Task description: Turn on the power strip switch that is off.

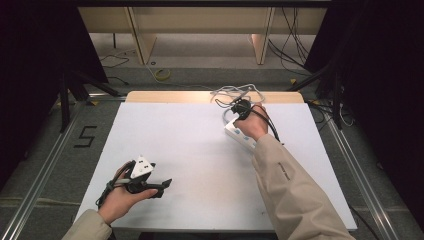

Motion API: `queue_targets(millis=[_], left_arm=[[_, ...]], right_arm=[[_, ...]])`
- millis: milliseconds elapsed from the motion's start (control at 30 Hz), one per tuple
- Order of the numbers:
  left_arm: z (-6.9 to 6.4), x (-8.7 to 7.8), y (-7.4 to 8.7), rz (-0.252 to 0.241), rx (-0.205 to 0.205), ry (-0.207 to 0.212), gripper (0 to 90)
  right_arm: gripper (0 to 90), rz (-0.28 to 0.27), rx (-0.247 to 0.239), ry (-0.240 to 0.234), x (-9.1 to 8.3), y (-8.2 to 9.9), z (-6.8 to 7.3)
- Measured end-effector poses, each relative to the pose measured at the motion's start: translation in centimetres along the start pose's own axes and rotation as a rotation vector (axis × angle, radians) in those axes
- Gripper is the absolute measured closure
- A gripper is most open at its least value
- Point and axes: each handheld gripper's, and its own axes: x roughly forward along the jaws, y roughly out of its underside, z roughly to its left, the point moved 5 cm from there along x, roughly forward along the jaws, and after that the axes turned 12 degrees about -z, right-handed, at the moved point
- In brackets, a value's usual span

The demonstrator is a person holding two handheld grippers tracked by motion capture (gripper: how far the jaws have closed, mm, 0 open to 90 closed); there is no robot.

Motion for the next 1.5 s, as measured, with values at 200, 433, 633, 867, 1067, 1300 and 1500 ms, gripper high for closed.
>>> queue_targets(millis=[200, 433, 633, 867, 1067, 1300, 1500], left_arm=[[0.0, -0.01, 0.0, 0.0, 0.0, 0.0, 20.7], [-0.01, 0.02, 0.0, 0.0, 0.001, 0.001, 20.7], [-0.01, 0.02, -0.01, -0.001, 0.0, 0.002, 20.8], [0.0, 0.01, -0.03, -0.001, 0.001, 0.002, 20.8], [-0.01, 0.01, -0.03, -0.001, 0.001, 0.002, 20.8], [-0.02, 0.02, -0.03, -0.001, 0.001, 0.002, 20.9], [-0.05, 0.01, -0.06, -0.002, 0.003, 0.002, 21.0]], right_arm=[[90.0, 0.016, -0.002, -0.006, 0.12, 0.14, 0.13], [90.0, 0.028, -0.006, -0.006, 0.25, 0.25, 0.15], [90.0, 0.046, -0.001, -0.006, 0.31, 0.39, 0.17], [90.0, 0.064, 0.002, -0.007, 0.35, 0.46, 0.22], [90.0, 0.077, 0.001, -0.007, 0.38, 0.57, 0.16], [90.0, 0.086, 0.007, -0.001, 0.49, 0.62, 0.21], [90.0, 0.095, 0.003, 0.005, 0.54, 0.73, 0.27]])
